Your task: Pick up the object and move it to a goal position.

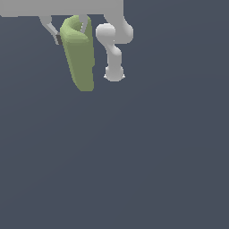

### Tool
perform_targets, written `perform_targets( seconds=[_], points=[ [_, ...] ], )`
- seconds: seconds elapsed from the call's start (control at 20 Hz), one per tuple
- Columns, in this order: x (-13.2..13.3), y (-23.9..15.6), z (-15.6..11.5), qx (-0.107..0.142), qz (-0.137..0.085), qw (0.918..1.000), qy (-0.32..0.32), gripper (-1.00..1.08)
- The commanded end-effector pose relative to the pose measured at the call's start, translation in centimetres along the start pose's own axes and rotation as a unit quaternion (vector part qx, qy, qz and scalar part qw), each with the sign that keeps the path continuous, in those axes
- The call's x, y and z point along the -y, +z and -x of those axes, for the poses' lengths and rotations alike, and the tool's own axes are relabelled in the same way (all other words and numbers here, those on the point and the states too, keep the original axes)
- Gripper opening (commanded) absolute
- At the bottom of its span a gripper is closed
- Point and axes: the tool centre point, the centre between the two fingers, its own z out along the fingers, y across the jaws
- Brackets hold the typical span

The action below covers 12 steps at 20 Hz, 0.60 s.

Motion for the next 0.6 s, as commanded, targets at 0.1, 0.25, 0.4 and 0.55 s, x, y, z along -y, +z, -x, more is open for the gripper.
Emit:
perform_targets(
  seconds=[0.1,0.25,0.4,0.55],
  points=[
    [-0.08,-0.80,-0.16,0.000,0.000,1.0000,0.000,-1.00],
    [-0.09,-1.06,-0.25,0.000,0.000,1.0000,0.000,-1.00],
    [-0.11,-1.22,-0.29,0.000,0.000,1.0000,0.000,-1.00],
    [-0.12,-1.27,-0.31,0.000,0.000,1.0000,0.000,-1.00]
  ],
)
